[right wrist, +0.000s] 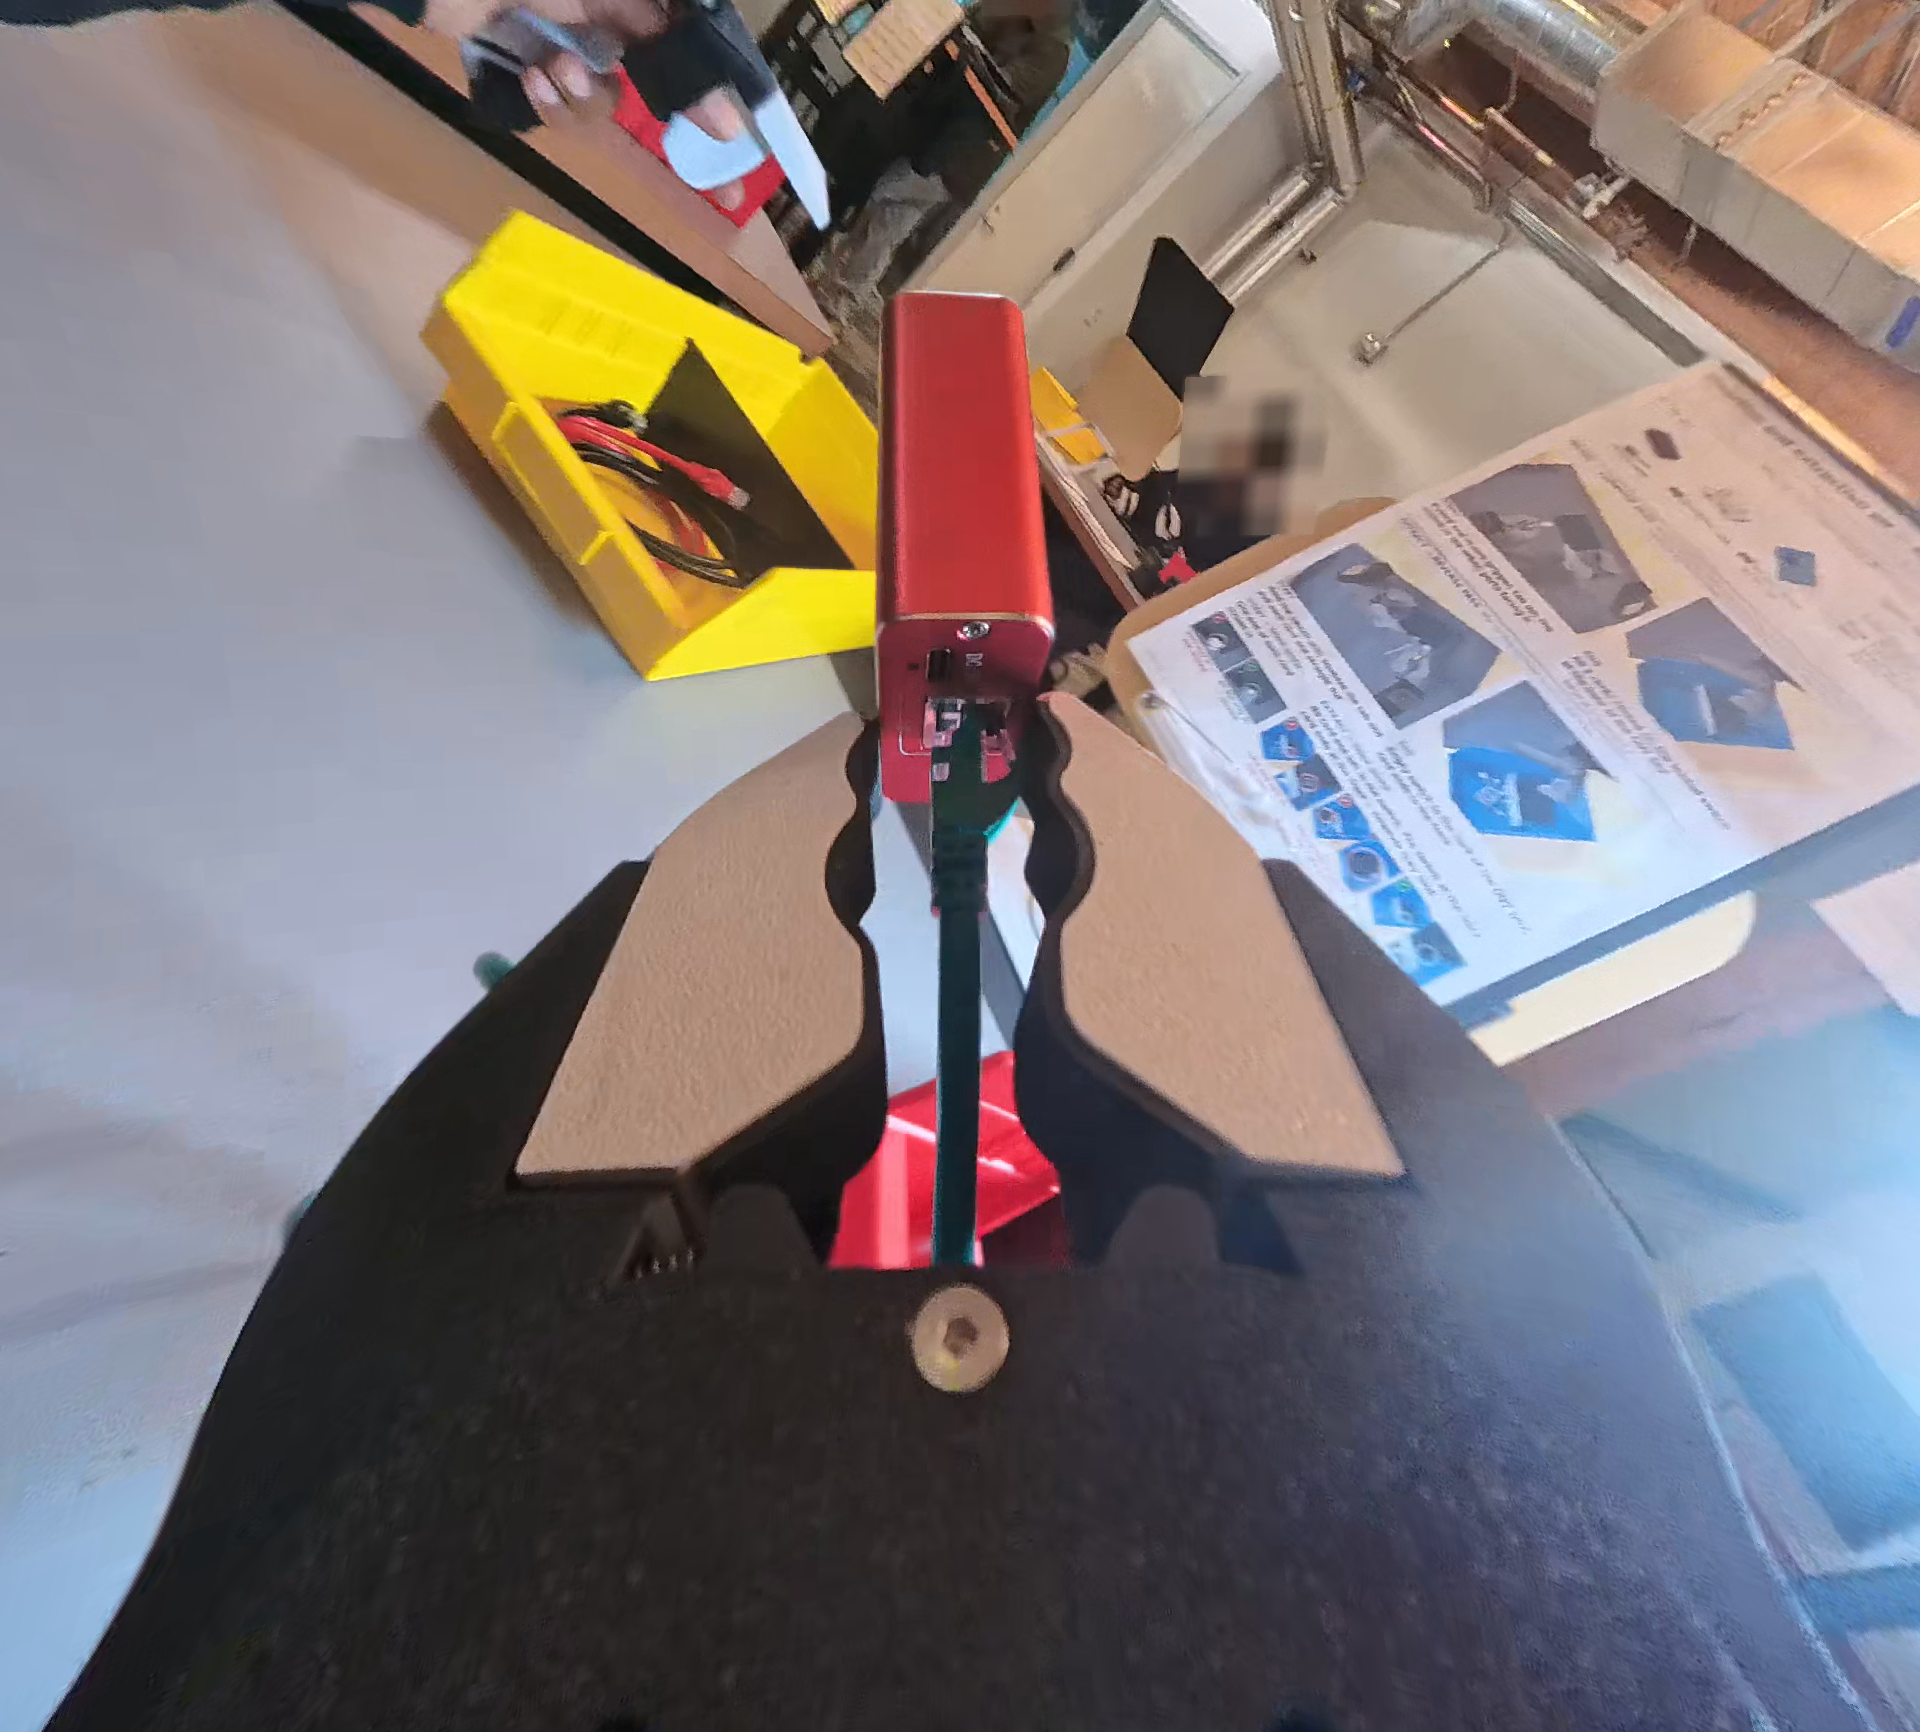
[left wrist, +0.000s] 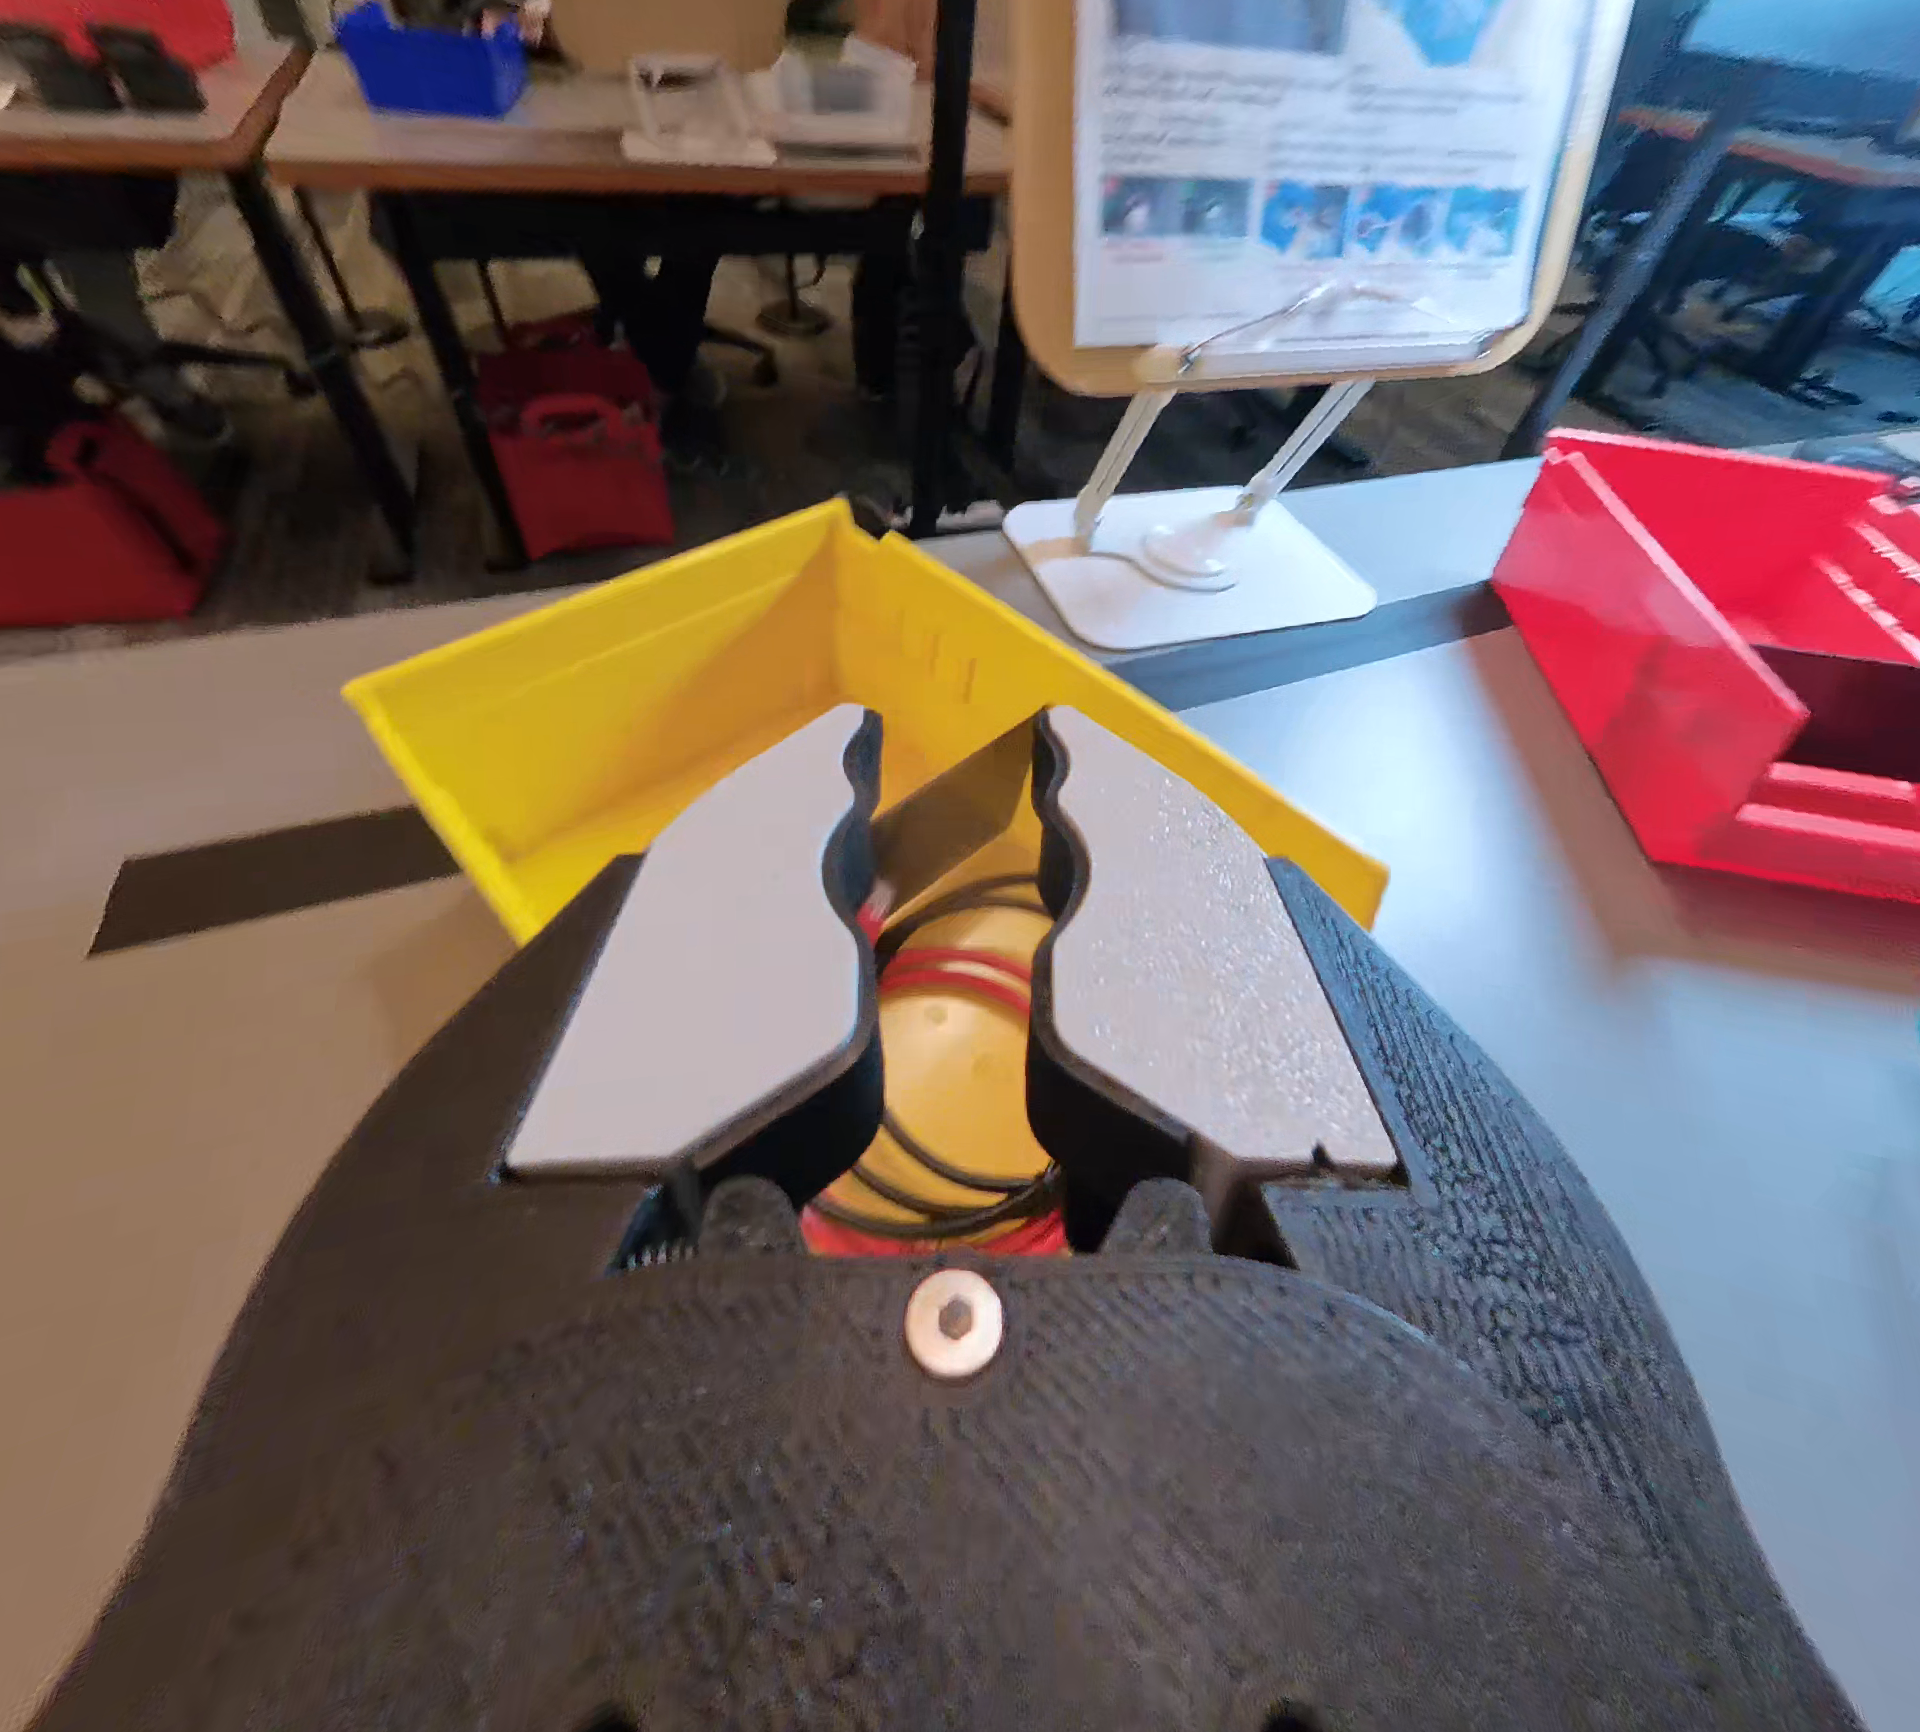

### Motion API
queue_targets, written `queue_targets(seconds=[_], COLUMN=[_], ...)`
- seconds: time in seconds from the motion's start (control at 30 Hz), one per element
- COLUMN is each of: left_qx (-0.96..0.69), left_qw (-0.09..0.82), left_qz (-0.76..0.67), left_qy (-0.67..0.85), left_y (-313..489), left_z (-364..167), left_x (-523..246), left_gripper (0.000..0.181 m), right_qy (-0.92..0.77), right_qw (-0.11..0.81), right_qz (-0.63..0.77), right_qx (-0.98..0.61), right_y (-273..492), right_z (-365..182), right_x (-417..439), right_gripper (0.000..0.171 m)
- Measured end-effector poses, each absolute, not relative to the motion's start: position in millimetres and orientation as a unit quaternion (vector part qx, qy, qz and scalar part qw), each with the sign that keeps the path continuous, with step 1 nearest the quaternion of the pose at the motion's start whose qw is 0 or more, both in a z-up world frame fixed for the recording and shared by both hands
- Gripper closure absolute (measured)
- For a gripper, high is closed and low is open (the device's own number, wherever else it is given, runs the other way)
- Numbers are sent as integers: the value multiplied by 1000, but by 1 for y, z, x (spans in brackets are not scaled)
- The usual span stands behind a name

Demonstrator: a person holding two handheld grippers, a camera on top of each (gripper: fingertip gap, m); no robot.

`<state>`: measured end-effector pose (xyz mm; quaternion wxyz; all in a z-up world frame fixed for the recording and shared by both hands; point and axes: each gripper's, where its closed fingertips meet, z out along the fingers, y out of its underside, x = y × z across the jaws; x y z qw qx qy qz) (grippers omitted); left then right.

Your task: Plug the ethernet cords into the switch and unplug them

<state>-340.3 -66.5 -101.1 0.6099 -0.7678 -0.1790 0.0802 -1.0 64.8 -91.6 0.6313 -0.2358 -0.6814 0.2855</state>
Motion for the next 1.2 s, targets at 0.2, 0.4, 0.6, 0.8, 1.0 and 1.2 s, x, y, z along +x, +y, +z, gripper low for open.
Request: queue_targets(seconds=[0.2, 0.4, 0.6, 0.8, 1.0, 1.2], left_qx=[-826, -882, -927, -960, -965, -960], left_qw=[515, 421, 236, 62, -24, -63], left_qz=[100, 139, 279, 267, 258, 273], left_qy=[-207, -157, -81, -53, -48, 1], left_y=[-76, -58, -52, -60, -68, -65], left_z=[-153, -192, -218, -262, -280, -289], left_x=[-363, -358, -367, -381, -394, -395], left_gripper=[153, 154, 157, 156, 163, 175], right_qy=[-679, -683, -677, -673, -678, -675], right_qw=[620, 616, 617, 616, 611, 613], right_qz=[318, 319, 326, 332, 334, 332], right_qx=[-230, -230, -235, -240, -237, -240], right_y=[53, 51, 53, 54, 51, 53], right_z=[-108, -116, -115, -115, -116, -115], right_x=[7, 2, -1, -3, -3, -1], right_gripper=[146, 146, 146, 146, 146, 146])
